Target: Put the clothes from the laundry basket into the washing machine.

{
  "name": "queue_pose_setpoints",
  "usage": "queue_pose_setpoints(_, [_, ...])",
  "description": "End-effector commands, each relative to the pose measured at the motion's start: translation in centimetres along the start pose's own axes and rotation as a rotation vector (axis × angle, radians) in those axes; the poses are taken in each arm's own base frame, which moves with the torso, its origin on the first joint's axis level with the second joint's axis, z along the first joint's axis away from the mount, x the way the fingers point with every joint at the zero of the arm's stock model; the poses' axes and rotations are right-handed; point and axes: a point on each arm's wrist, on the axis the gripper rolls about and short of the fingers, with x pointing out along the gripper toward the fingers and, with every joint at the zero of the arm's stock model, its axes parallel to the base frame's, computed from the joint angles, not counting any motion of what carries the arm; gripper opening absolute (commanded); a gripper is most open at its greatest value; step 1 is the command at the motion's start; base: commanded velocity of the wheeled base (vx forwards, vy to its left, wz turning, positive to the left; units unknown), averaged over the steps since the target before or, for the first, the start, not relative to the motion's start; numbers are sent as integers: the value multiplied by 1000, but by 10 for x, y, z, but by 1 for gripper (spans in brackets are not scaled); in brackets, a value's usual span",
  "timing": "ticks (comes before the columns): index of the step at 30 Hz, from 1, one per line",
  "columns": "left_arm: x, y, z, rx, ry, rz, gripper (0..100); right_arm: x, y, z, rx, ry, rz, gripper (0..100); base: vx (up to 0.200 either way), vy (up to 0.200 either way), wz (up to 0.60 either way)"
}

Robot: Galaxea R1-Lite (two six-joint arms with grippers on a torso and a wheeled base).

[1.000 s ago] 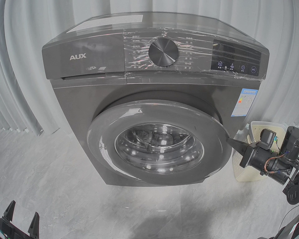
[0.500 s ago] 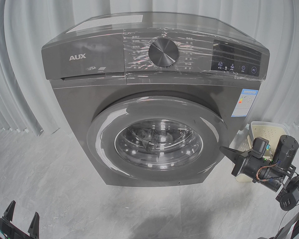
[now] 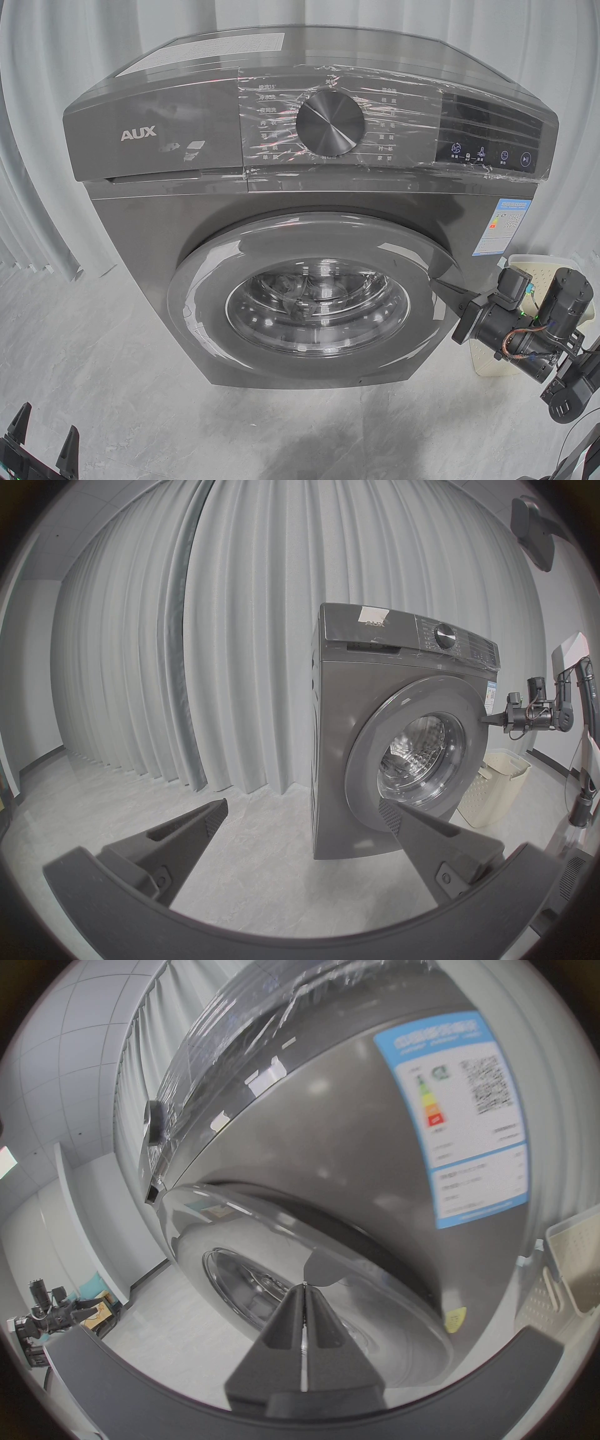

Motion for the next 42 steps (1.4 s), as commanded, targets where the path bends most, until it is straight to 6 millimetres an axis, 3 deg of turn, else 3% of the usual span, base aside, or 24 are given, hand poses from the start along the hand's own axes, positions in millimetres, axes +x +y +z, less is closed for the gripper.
queue_pose_setpoints(1, [0,0,-5,0,3,1,100,10,-4,-4,-2,-24,-22,0,0,0,0])
queue_pose_setpoints(13, [0,0,-5,-2,3,1,100,8,-2,-8,-6,-23,-24,0,0,0,0])
queue_pose_setpoints(22, [0,0,-5,1,3,1,100,-53,22,-7,-58,76,50,0,0,0,0])
queue_pose_setpoints(23, [0,0,-5,1,3,1,100,-59,26,-6,-61,81,66,100,0,0,0])
queue_pose_setpoints(29, [0,0,-5,1,3,1,100,-84,38,4,-62,59,104,100,0,0,0])
queue_pose_setpoints(42, [0,0,-5,0,3,-1,100,-126,28,15,-123,-61,23,100,0,0,0])
